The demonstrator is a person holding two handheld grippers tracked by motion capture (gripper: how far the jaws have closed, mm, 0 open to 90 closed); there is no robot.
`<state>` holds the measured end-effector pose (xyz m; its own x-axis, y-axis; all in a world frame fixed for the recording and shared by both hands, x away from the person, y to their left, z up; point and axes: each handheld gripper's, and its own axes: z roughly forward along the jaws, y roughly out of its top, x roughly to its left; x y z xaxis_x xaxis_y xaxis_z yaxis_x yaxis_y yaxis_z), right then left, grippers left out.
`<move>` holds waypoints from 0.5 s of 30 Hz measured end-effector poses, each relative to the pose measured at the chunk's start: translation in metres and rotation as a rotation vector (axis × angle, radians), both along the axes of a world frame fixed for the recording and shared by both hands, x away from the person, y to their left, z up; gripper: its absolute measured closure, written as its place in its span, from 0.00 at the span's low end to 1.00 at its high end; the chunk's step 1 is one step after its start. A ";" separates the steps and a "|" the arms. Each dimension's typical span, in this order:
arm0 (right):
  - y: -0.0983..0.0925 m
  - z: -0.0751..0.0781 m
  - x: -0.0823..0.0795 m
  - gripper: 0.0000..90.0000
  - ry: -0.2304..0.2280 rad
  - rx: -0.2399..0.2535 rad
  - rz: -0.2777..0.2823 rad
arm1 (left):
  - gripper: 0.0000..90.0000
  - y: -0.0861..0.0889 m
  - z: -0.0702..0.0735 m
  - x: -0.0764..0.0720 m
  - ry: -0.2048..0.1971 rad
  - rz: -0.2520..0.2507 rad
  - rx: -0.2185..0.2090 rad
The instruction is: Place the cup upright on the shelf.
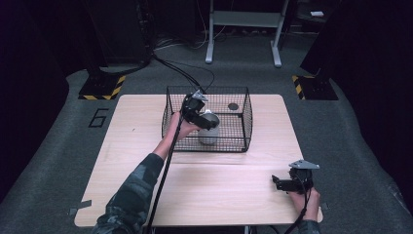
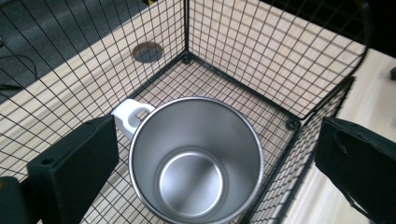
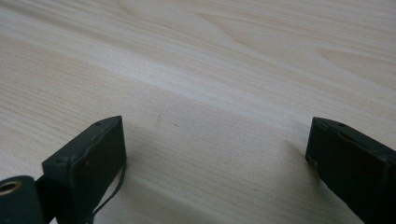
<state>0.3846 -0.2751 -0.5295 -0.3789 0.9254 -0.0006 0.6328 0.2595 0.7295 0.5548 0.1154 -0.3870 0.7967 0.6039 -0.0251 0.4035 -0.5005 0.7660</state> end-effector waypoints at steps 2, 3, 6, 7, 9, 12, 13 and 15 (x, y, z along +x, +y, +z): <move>0.000 0.000 0.000 0.05 0.000 0.000 0.000 | 0.00 0.003 0.005 -0.005 -0.002 0.001 -0.014; 0.000 0.000 0.000 0.05 0.000 0.000 0.000 | 0.00 0.005 0.007 -0.007 -0.007 0.001 -0.021; 0.000 0.000 0.000 0.05 0.000 0.001 -0.002 | 0.00 0.010 0.014 -0.015 -0.023 0.000 -0.034; 0.000 0.000 0.000 0.05 0.000 0.001 -0.001 | 0.00 0.012 0.016 -0.019 -0.022 -0.004 -0.049; 0.000 0.000 0.000 0.05 0.000 0.001 -0.001 | 0.00 0.014 0.017 -0.022 -0.023 -0.008 -0.052; 0.000 0.000 0.000 0.05 0.000 0.000 -0.001 | 0.00 0.022 0.021 -0.037 -0.046 -0.026 -0.050; 0.000 0.000 0.000 0.05 0.000 0.001 -0.002 | 0.00 0.024 0.022 -0.041 -0.049 -0.024 -0.058; 0.000 0.000 0.000 0.05 0.000 0.001 -0.001 | 0.00 0.028 0.022 -0.046 -0.053 -0.031 -0.057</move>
<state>0.3845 -0.2750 -0.5295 -0.3776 0.9260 0.0002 0.6333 0.2581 0.7296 0.5091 0.1432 -0.3648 0.8162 0.5776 -0.0160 0.3464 -0.4670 0.8136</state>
